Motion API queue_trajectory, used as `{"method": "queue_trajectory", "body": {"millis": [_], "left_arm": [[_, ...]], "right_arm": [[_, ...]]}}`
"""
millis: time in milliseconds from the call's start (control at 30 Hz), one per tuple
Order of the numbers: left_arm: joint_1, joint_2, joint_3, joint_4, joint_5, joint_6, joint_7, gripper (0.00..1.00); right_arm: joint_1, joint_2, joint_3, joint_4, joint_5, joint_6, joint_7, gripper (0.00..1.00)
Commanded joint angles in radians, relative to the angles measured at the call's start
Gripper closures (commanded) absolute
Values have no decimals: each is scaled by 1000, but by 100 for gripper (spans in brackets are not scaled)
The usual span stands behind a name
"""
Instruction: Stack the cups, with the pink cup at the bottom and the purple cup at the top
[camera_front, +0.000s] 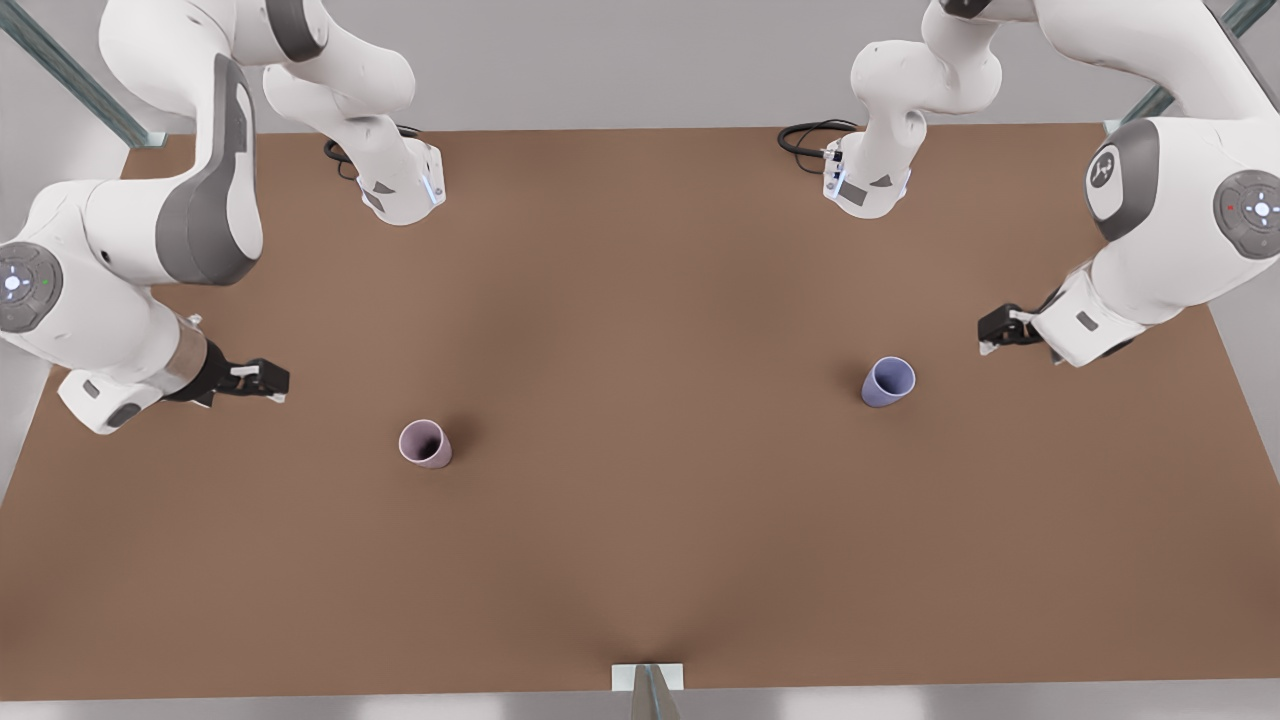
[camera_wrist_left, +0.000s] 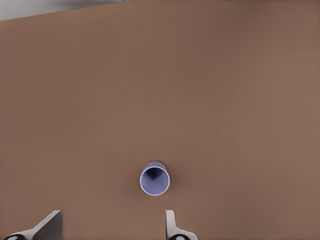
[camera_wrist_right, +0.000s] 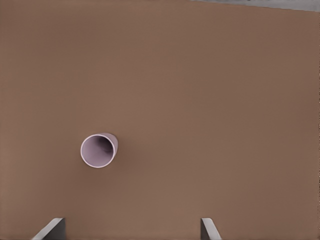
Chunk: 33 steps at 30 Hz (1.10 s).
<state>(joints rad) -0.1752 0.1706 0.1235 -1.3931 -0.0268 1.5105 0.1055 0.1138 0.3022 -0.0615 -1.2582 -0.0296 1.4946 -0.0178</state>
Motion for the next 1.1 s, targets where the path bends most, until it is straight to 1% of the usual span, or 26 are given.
{"method": "queue_trajectory", "body": {"millis": [0, 67, 100, 167, 200, 233, 333, 367, 400, 467, 500, 833, 1067], "left_arm": [[0, -2, 2, 0, -1, 42, 10, 0], [0, 0, 4, 0, 1, 40, 10, 0], [0, 1, 4, -1, 2, 40, 10, 0], [0, 3, 5, -12, 2, 37, 11, 0], [0, 15, 5, -15, 5, 34, 10, 0], [0, 9, 5, -30, 13, 34, 6, 0], [0, -6, 5, -72, 11, 34, 6, 0], [0, -17, 5, -89, 11, 34, 8, 0], [0, -19, 5, -96, 11, 34, 8, 0], [-1, -13, 5, -96, 11, 33, 8, 0], [-1, -11, 5, -96, 12, 33, 8, 0], [-1, 3, 7, -96, 13, 25, 10, 0], [-1, 1, 5, -113, 13, 20, 5, 0]], "right_arm": [[12, -3, -1, -6, -49, 10, -27, 0], [9, 6, 0, -32, -38, 26, -21, 0], [12, 3, 0, -92, -39, 88, -19, 0], [41, 21, 2, -124, -47, 113, -10, 0], [43, 26, 9, -162, -36, 179, 44, 0], [72, 29, 9, -181, 17, 211, 108, 0], [113, 81, 11, -200, 25, 291, 261, 0], [115, 81, 11, -237, 27, 340, 285, 0], [115, 81, 9, -251, 28, 357, 285, 0], [109, 74, 8, -336, 80, 437, 286, 0], [109, 74, 5, -355, 80, 447, 286, 0], [104, 60, 2, -655, 82, 783, 283, 0], [103, 78, 2, -670, 108, 820, 283, 0]]}}
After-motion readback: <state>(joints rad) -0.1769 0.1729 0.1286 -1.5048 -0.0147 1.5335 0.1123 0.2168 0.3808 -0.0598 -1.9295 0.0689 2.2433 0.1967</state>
